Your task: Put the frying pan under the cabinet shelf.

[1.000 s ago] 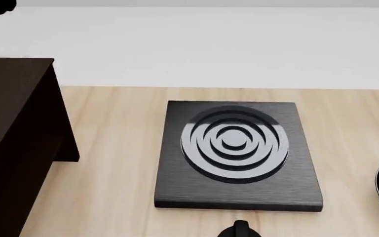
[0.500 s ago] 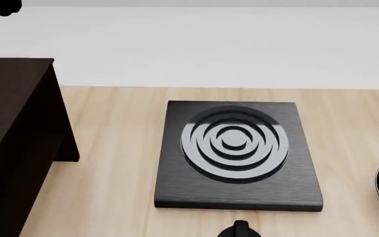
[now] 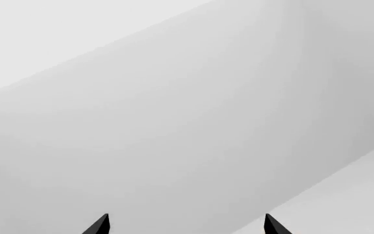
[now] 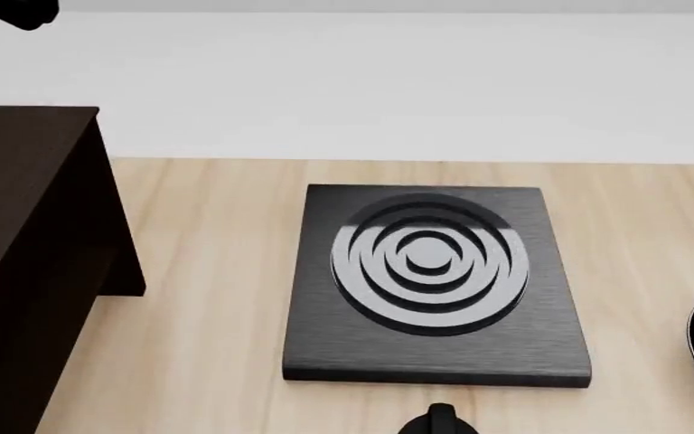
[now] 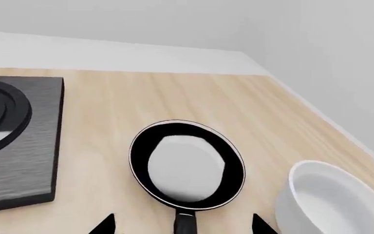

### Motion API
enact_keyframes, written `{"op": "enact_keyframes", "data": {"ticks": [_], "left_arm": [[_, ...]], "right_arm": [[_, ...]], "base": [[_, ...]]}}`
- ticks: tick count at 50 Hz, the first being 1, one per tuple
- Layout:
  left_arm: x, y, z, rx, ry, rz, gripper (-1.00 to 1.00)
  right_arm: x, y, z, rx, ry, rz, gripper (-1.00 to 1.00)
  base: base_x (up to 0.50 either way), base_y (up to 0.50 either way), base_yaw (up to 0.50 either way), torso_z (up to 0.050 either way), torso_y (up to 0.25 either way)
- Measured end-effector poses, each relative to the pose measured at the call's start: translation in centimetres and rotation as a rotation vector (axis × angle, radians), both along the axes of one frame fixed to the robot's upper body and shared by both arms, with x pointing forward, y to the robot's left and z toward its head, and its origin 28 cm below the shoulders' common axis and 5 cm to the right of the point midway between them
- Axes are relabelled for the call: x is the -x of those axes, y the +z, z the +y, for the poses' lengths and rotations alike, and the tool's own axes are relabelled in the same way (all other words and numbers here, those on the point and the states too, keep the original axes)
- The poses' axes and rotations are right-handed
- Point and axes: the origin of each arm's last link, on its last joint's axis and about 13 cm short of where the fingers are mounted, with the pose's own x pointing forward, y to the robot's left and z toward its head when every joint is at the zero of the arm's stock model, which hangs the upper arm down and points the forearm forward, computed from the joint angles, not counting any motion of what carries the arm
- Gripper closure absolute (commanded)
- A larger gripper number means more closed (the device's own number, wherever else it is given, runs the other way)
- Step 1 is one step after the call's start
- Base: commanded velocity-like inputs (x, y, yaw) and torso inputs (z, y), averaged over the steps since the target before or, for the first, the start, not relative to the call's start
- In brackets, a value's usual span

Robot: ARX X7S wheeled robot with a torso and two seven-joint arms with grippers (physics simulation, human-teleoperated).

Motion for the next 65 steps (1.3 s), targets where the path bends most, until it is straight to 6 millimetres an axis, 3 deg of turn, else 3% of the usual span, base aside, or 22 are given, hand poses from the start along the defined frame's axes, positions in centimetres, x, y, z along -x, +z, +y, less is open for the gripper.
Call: {"op": "enact_keyframes", "data": {"ticks": [30, 65], "left_arm": [[0.3, 0.7, -0.5, -0.011, -0.014, -0.015, -1.0], [-0.4, 0.9, -1.9, -0.033, -0.041, -0.01, -1.0]], "right_arm": [[-0.7, -1.7, -1.0, -0.077, -0.049, 0.037, -1.0], [-2.9, -6.6, -2.4, -0.144, -0.078, 0.124, -1.0]], "base": [[0.0, 0.0, 0.0, 0.0, 0.0], [0.0, 0.0, 0.0, 0.0, 0.0]]}}
